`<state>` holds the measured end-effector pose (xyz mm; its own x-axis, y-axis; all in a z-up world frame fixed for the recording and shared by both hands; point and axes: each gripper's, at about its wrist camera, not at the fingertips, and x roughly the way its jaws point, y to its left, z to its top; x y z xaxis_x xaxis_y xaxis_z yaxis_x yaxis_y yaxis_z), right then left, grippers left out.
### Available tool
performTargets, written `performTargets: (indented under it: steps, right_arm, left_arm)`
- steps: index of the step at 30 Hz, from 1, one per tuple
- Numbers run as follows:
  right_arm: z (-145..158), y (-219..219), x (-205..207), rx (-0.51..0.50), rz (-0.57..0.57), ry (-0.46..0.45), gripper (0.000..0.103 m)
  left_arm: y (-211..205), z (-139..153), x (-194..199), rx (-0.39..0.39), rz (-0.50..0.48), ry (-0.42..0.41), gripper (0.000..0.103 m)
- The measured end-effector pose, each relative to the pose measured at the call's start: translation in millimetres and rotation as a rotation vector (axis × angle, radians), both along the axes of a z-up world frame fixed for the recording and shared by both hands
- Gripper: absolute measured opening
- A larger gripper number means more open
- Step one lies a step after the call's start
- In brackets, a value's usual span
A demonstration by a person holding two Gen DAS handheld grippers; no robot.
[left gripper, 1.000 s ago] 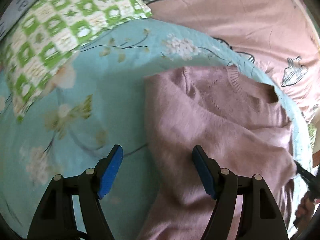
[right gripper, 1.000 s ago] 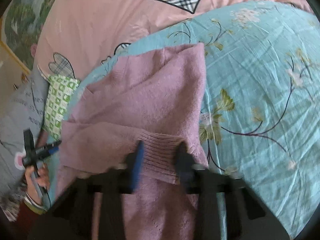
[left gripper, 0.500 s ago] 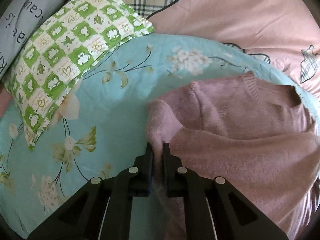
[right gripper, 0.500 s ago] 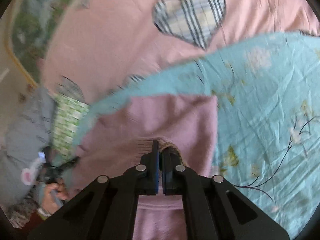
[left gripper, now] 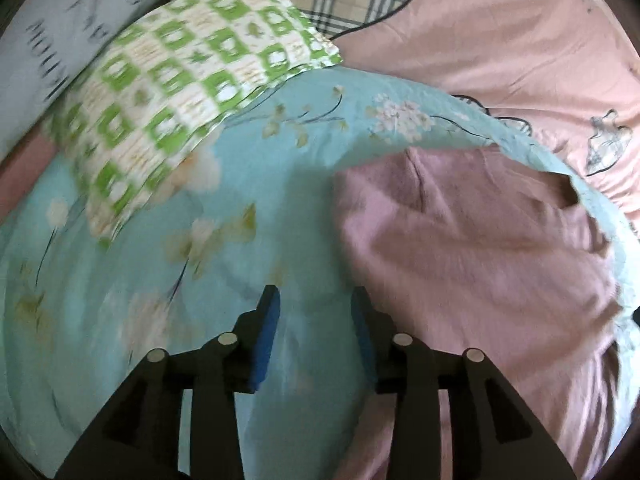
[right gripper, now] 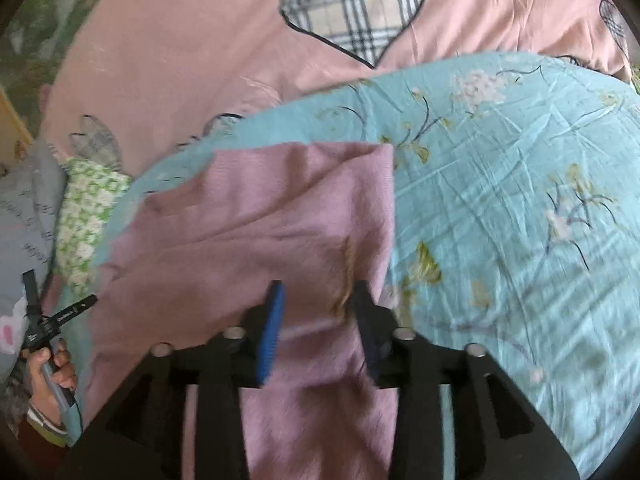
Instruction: Fold small clothes
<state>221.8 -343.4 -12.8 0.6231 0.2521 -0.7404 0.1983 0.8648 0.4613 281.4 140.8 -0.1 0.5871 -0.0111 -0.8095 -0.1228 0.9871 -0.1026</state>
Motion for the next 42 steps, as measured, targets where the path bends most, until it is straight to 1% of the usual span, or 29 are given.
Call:
performTargets:
  steps: [1,3,4,5,7,12,15,20,26,31,34,37,40,42]
  right_arm:
    - [2,4,-9,0.014,0.01,-0.005,0.041]
    - [5,13,-29,0.04,0.025,-0.005,0.042]
    - [6,18,-39,0.05,0.032,-0.002,0.042]
    - [5,22,-48,0.055,0.035,0.001,0.042]
    - [5,32,-67,0.068,0.049,0.006,0.042]
    - [8,48,-114,0.114,0.059,-0.005,0.044]
    - [8,53,-142,0.162,0.068,-0.015,0.045]
    - [6,60,-178,0.186,0.069,-0.021,0.045]
    - [-8,58,-218,0.227,0.017,0.001,0.045]
    - [-17,47,-246,0.235,-0.022,0.028,0.045]
    - [-20,37,-263,0.251,-0.038,0.029,0.045]
    - [-23,31,-277,0.287,-0.047,0.028,0.045]
    - [-26,29,-289,0.305,-0.035,0.038,0.045]
    - [-29,32,-294,0.323,-0.012,0.055,0.045]
  left_arm:
    - [4,2,-16,-0.029,-0.001,0.0,0.038]
    - [6,3,-46,-0.056,-0.002,0.004,0.046]
    - [6,2,-64,-0.062,-0.007,0.006,0.051]
    - [6,1,-74,-0.061,-0.009,0.007,0.054]
    - [5,-3,-105,-0.057,-0.024,0.02,0.057]
    - [2,-14,-164,-0.065,-0.072,0.07,0.058]
    - [4,-19,-198,-0.089,-0.085,0.08,0.058]
    - [7,-26,-242,-0.131,-0.096,0.107,0.058]
    - [0,-34,-281,-0.123,-0.143,0.122,0.062]
    - [-11,-40,-300,-0.126,-0.172,0.133,0.064]
    - [-17,-43,-310,-0.165,-0.194,0.142,0.062]
    - [-20,-45,-322,-0.212,-0.198,0.13,0.062]
    - [-19,-49,-330,-0.294,-0.204,0.127,0.062]
    - [-19,-50,-331,-0.308,-0.199,0.127,0.06]
